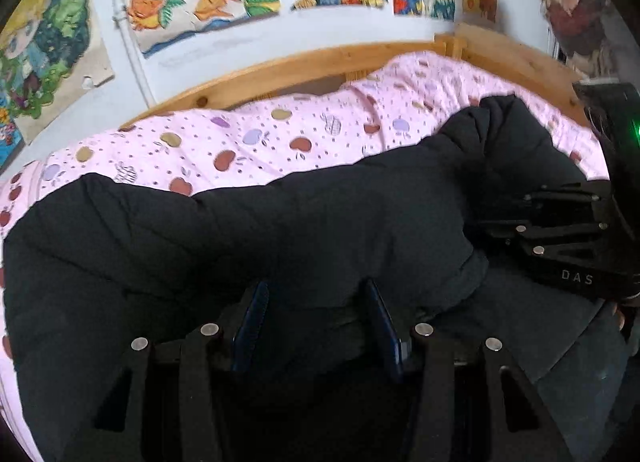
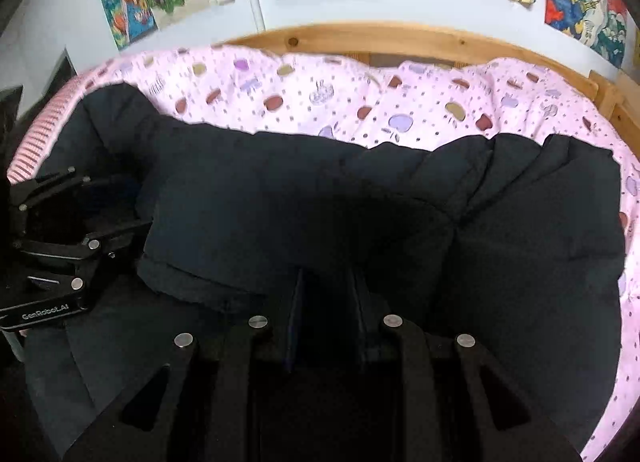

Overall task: Fold large clothes
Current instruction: 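Press the folded black jacket down onto the bed with both grippers, then open both grippers and lift them back from the folded jacket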

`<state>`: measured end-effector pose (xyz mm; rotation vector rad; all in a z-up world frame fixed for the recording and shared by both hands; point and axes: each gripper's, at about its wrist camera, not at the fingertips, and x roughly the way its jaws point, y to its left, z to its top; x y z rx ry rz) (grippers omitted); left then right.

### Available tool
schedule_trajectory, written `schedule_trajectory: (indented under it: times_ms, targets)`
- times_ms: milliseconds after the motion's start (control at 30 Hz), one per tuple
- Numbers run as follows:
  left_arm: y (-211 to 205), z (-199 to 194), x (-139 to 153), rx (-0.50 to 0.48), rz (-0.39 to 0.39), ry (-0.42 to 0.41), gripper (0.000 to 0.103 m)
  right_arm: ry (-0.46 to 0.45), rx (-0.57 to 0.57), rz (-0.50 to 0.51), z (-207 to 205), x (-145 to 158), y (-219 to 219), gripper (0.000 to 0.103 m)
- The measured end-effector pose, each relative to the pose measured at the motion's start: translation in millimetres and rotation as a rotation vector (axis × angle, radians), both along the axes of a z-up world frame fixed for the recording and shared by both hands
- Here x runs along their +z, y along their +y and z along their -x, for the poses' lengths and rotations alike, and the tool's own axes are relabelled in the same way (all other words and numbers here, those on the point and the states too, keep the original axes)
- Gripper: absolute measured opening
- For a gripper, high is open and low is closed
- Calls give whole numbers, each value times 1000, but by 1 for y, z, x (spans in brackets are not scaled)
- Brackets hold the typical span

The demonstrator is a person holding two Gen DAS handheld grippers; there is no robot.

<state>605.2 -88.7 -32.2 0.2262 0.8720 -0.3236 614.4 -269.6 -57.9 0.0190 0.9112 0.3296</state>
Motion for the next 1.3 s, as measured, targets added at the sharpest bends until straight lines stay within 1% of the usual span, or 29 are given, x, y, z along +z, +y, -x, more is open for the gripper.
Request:
schedule_trajectory:
  times_ms: [67, 133, 233, 267, 300, 333, 367, 433, 467, 533, 633, 733, 767, 833, 1000, 1300]
  targets:
    - [6, 3, 11, 34, 21, -10, 49, -3, -30, -44, 9, 13, -7, 20]
    - [13, 9, 21, 70, 63, -10, 49, -21, -56, -67, 23, 24, -19, 20]
    - [24, 18, 35, 131, 139, 0, 50, -53, -82, -85, 42, 37, -29, 21]
    - [26, 22, 39, 144, 154, -2, 51, -65, -84, -84, 47, 41, -30, 23]
    - [28, 26, 45, 158, 173, -9, 56, -75, -86, -82, 43, 42, -26, 26]
    - [30, 31, 51, 167, 191, -19, 63, -102, -89, -82, 53, 51, -27, 38]
    - [31, 35, 55, 173, 202, -28, 68, -124, -96, -83, 58, 58, -31, 54]
    - [33, 47, 69, 180, 222, -62, 75, -159, -109, -93, 64, 71, -31, 63]
    - [33, 50, 74, 184, 224, -73, 77, -168, -113, -98, 68, 77, -32, 63]
    - [35, 62, 86, 199, 228, -99, 84, -178, -124, -106, 74, 88, -35, 63]
    - [39, 80, 101, 222, 229, -135, 89, -194, -140, -98, 87, 102, -35, 65]
    - [41, 100, 116, 223, 227, -178, 95, -217, -146, -98, 104, 115, -38, 75]
    - [42, 107, 120, 222, 231, -189, 96, -224, -147, -103, 111, 119, -39, 78]
    - [44, 120, 129, 222, 242, -210, 97, -233, -144, -110, 123, 128, -39, 79]
    - [46, 154, 152, 223, 269, -240, 99, -270, -127, -121, 161, 150, -44, 79]
    - [45, 222, 188, 215, 276, -308, 100, -315, -96, -90, 234, 191, -49, 80]
